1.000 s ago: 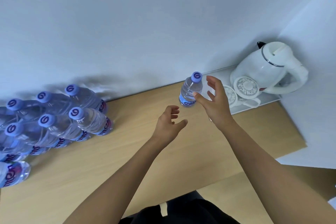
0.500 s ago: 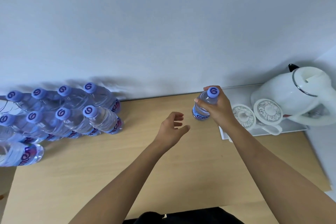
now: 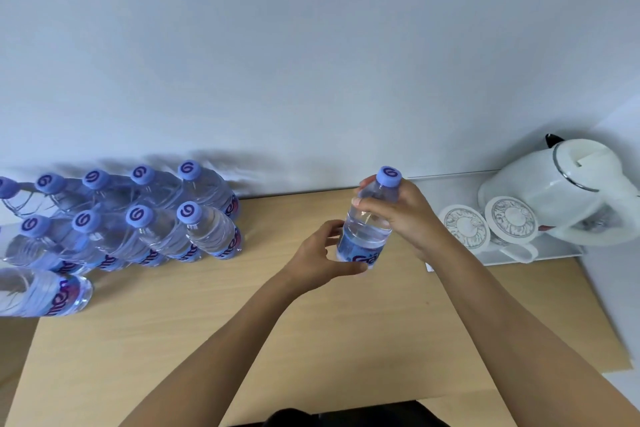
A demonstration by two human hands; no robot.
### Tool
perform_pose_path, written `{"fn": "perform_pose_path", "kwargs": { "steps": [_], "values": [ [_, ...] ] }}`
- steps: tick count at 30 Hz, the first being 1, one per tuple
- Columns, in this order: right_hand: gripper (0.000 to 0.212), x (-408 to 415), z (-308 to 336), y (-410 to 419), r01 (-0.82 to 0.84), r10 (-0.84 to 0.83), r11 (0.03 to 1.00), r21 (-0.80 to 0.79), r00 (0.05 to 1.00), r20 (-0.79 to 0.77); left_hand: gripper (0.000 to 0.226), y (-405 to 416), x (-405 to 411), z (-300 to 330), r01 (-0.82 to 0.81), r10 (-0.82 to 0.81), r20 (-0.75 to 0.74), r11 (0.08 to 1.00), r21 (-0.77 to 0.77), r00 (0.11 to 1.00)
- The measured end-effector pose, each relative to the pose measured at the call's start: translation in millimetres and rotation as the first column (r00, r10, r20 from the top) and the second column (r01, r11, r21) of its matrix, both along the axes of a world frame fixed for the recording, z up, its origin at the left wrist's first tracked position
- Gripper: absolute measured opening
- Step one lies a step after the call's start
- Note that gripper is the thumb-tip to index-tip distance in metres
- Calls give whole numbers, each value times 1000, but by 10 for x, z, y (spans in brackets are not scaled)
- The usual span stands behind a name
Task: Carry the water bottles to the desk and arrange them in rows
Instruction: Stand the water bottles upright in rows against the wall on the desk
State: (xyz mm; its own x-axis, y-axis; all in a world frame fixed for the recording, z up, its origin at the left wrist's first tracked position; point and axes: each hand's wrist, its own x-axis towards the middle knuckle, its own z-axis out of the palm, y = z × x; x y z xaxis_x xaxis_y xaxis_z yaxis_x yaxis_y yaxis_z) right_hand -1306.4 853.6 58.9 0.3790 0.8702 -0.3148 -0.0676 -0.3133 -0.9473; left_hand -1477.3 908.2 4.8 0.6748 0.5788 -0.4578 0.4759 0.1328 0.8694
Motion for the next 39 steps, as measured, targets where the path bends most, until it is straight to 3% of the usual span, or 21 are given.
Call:
{"fn": "perform_pose_path", "kwargs": {
  "steps": [5, 11, 16, 20, 26, 30, 34, 39],
  "values": [
    [21, -352, 385, 99, -136, 138, 990, 24, 985, -105, 49, 4, -345, 329, 78, -60, 160, 991, -110, 985],
    [18, -881, 770, 294, -139, 166, 982, 127, 959, -231, 29, -74, -810, 711, -64, 79, 268, 996, -65, 960],
    [38, -1438, 917, 426, 72, -58, 983, 166, 994, -89, 35, -105, -1100, 980, -278, 276, 308, 960, -41, 910],
    [20, -1734, 991, 467, 167, -149, 956, 239, 985, -90, 44, -135, -1321, 1101, -339, 327, 293, 941, -10, 899],
    [16, -1910, 1117, 535, 113, -66, 968, 226, 976, -207, 58, -99, -1647, 1207, -226, 225, 296, 974, -31, 928],
    [17, -1927, 1135, 546, 68, 21, 966, 251, 942, -334, 54, -29, -1820, 1240, -138, 172, 335, 983, -122, 926],
    [21, -2010, 1160, 556, 53, 27, 963, 264, 957, -288, 49, -5, -1878, 1263, -188, 221, 355, 974, -125, 909],
    [20, -2177, 1220, 551, 104, -83, 947, 304, 993, -81, 48, -15, -1876, 1267, -280, 279, 367, 959, -54, 887]
  ]
}}
